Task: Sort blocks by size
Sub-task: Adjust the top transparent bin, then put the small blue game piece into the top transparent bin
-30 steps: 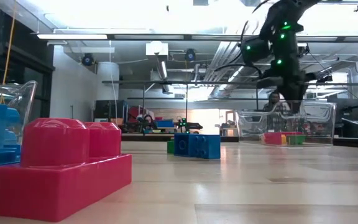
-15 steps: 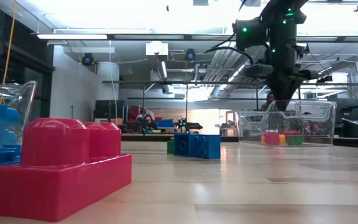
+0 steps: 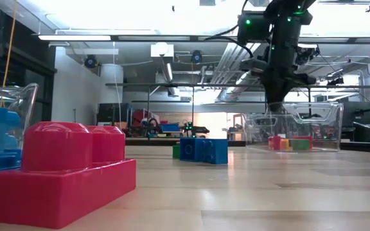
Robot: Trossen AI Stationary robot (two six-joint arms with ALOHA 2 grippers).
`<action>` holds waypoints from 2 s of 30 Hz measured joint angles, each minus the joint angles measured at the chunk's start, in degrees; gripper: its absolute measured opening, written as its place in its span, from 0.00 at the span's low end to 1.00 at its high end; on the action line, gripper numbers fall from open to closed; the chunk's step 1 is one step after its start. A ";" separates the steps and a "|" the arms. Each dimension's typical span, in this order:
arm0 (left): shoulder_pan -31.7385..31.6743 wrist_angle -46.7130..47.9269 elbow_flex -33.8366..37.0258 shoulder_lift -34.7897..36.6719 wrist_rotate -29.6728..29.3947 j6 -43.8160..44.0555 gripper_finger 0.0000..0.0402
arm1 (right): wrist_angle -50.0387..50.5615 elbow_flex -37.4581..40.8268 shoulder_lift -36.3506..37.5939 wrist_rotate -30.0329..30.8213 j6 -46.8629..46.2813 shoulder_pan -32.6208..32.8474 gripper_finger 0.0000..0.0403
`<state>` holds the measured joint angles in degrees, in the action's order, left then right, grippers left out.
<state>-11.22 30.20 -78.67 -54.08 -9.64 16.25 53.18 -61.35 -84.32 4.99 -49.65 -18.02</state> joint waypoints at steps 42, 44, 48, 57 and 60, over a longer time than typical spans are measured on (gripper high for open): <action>-27.82 5.42 34.51 -37.15 -1.48 21.29 0.68 | 8.73 1.12 20.40 8.20 6.19 -8.96 0.00; -27.67 4.53 34.54 -37.81 -0.55 19.88 0.63 | 8.73 1.12 20.42 7.99 6.19 -8.94 0.00; -26.85 2.94 34.62 -37.19 0.48 19.54 0.35 | 8.62 0.42 20.59 5.03 6.19 -8.89 0.00; -21.03 -13.81 34.64 -31.00 11.65 20.13 0.24 | -4.47 -4.46 25.67 2.27 7.18 -1.63 0.00; -15.37 -22.74 31.40 -30.51 14.42 19.85 0.24 | -15.27 -4.52 26.78 3.74 8.54 1.40 0.00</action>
<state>-26.59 7.46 -47.27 -84.59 4.77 36.10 37.91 -65.87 -57.54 8.73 -41.11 -16.62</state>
